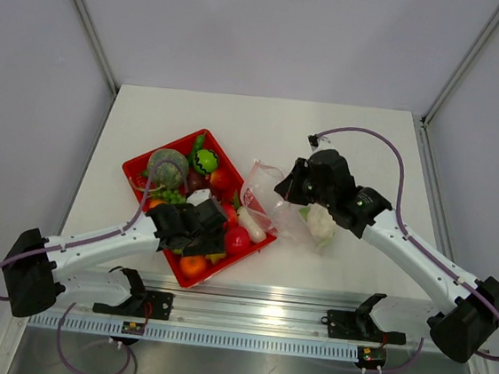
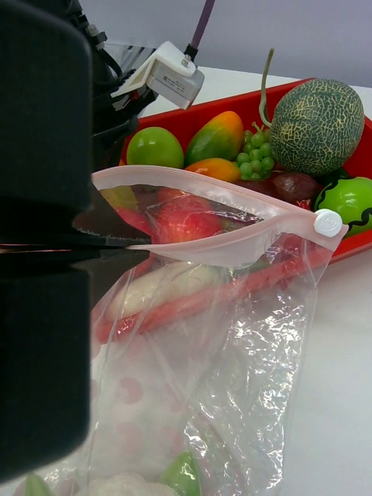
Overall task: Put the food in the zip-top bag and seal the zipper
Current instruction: Pick up the fake fruit from the bin.
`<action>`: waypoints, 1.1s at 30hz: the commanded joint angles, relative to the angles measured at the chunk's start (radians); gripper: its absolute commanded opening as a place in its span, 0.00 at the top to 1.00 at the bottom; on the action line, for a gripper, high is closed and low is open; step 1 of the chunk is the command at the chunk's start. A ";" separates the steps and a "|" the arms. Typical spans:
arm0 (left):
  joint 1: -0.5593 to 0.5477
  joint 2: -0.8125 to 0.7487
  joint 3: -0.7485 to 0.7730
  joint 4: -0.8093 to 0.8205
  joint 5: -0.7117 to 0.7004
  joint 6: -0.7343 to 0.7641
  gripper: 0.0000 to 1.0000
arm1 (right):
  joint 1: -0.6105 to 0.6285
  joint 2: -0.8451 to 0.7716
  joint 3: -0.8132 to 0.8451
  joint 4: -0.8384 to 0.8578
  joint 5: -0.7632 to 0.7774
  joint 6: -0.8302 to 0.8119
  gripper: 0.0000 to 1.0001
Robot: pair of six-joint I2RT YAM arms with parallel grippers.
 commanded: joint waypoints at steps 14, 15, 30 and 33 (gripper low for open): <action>-0.033 0.069 -0.041 0.126 -0.096 -0.022 0.41 | 0.009 -0.009 0.005 0.042 -0.041 0.004 1.00; -0.033 0.068 -0.039 0.123 -0.099 -0.020 0.46 | 0.009 -0.012 0.002 0.041 -0.041 0.003 1.00; -0.036 -0.086 0.089 -0.194 -0.202 0.026 0.84 | 0.009 -0.009 0.005 0.044 -0.042 0.000 1.00; -0.035 -0.139 0.169 -0.280 -0.233 0.032 0.86 | 0.009 -0.003 0.008 0.053 -0.047 0.003 1.00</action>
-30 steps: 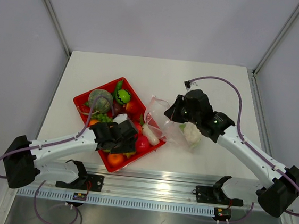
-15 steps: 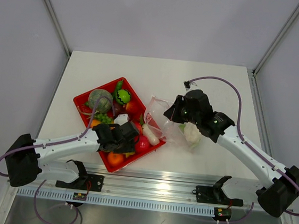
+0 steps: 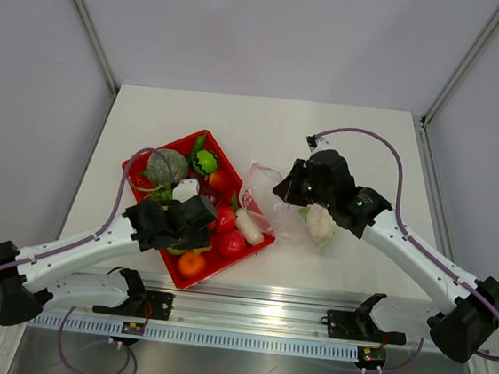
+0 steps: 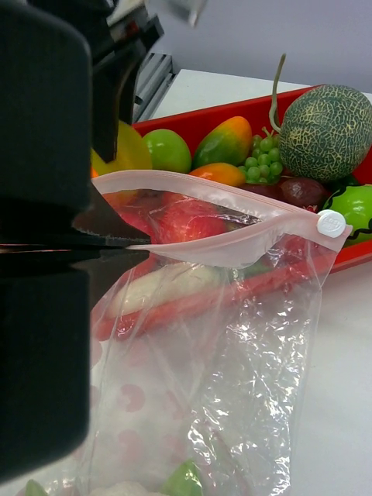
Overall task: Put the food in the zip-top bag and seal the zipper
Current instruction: Pick up the fake fruit from the bin, then place the fake fruit in the zipper food storage bag.
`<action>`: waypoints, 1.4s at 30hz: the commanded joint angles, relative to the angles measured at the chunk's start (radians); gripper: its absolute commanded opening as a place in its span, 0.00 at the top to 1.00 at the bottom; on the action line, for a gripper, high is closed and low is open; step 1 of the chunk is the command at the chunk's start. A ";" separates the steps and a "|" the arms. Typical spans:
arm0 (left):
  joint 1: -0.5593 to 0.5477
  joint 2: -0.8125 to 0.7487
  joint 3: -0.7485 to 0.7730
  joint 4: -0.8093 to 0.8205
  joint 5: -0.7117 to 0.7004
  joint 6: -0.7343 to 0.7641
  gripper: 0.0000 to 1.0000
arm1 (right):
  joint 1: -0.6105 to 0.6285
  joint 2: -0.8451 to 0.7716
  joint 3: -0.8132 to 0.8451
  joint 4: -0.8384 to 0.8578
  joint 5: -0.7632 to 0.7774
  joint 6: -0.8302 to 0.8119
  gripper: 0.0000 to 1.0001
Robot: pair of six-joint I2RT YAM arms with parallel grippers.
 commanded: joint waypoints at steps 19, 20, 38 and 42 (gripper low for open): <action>0.050 0.065 0.549 -0.016 0.035 0.296 0.92 | 0.012 -0.014 0.027 0.039 -0.027 0.000 1.00; 0.060 0.084 0.563 0.018 0.085 0.304 0.92 | 0.012 -0.015 0.025 0.039 -0.028 0.001 1.00; 0.155 0.450 0.652 0.296 0.521 0.373 0.60 | 0.015 -0.112 -0.004 0.002 -0.005 0.006 1.00; 0.156 0.444 0.652 0.293 0.554 0.393 0.26 | 0.015 -0.142 -0.019 -0.015 0.012 0.010 1.00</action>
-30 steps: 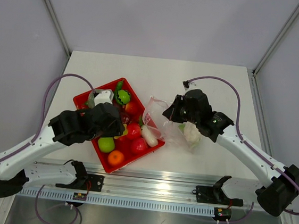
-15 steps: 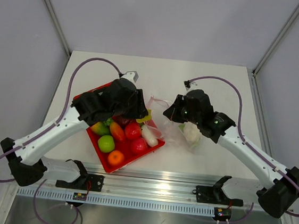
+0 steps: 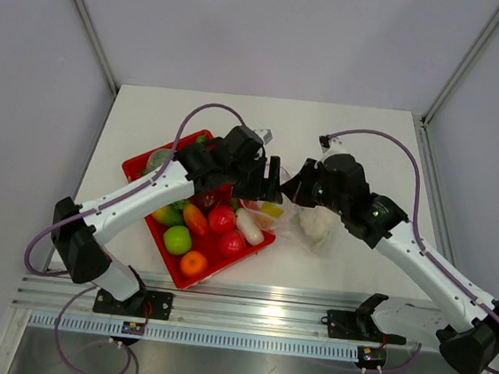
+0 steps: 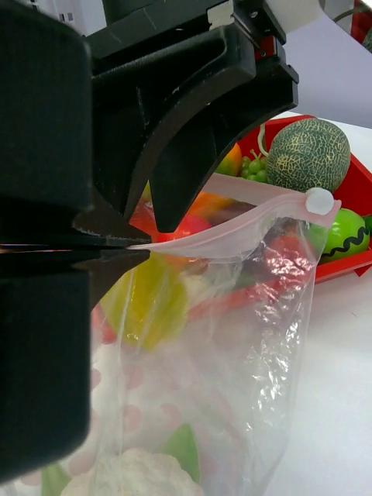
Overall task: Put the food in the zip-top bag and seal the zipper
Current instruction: Place the fake fruit in the zipper food storage bag.
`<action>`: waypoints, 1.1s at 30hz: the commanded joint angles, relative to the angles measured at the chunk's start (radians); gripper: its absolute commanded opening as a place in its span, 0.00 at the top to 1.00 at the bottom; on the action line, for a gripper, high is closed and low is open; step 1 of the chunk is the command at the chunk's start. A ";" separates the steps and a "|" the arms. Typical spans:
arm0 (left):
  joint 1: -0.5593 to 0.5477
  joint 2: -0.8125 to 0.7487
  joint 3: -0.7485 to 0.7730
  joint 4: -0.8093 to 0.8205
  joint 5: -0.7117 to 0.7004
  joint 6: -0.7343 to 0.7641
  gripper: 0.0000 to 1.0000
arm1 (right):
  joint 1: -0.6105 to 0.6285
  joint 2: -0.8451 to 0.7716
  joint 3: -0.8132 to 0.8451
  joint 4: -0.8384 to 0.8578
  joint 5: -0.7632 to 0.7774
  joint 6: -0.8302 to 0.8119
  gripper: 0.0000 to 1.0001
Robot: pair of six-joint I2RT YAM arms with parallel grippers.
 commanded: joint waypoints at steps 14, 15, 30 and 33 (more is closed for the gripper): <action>0.024 -0.288 0.059 -0.089 -0.041 0.133 0.30 | 0.016 -0.053 -0.026 0.001 0.025 0.022 1.00; 0.043 -0.319 0.032 -0.100 -0.055 0.136 0.31 | 0.014 -0.053 -0.024 -0.002 0.029 0.020 1.00; 0.104 -0.451 -0.430 -0.066 -0.101 -0.041 0.32 | 0.016 -0.029 -0.024 0.009 0.012 0.022 1.00; 0.104 -0.471 -0.551 0.064 -0.041 -0.115 0.21 | 0.016 -0.016 -0.016 0.016 0.006 0.023 1.00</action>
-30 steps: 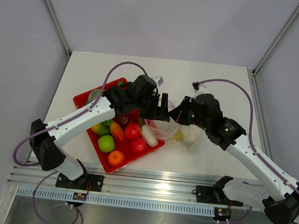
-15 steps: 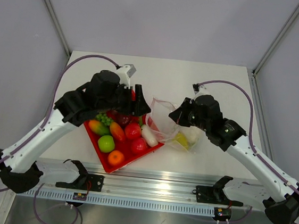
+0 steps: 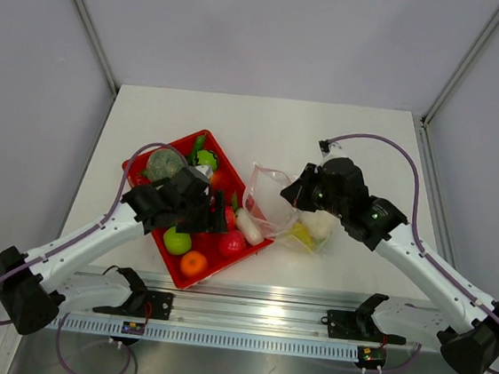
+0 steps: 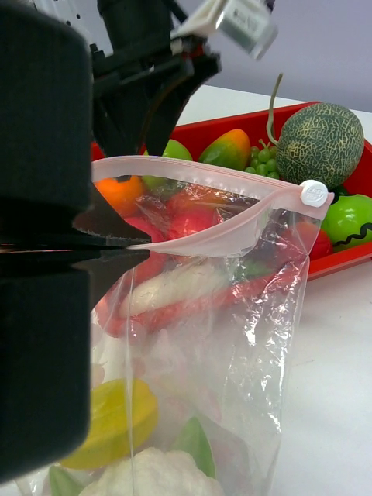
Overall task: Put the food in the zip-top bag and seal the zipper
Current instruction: Place the fake fruit in the zipper food storage bag, then pick up the fake fruit from the bin.
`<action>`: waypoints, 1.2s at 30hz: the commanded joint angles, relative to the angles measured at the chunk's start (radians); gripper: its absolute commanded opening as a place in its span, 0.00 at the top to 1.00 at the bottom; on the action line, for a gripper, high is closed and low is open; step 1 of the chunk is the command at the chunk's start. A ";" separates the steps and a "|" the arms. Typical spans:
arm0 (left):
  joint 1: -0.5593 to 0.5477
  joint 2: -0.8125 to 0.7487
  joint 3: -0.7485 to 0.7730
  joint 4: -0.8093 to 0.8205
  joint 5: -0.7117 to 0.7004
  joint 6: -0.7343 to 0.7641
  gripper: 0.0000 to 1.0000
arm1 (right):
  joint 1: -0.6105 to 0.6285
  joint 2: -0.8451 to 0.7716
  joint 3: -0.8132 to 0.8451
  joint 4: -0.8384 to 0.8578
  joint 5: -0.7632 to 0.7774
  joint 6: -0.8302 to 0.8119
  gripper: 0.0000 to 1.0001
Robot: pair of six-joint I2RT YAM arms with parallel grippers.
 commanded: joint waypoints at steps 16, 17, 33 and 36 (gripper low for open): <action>-0.034 0.173 -0.190 0.375 0.079 -0.200 0.11 | 0.014 0.041 0.042 0.035 -0.038 0.001 1.00; -0.037 0.180 -0.193 0.376 0.069 -0.205 0.12 | 0.014 0.041 0.040 0.037 -0.039 0.001 1.00; -0.060 0.267 -0.224 0.389 0.019 -0.197 0.18 | 0.022 0.059 0.056 0.048 -0.048 0.001 1.00; -0.065 0.270 -0.225 0.395 0.016 -0.200 0.21 | 0.020 0.060 0.056 0.049 -0.048 -0.002 1.00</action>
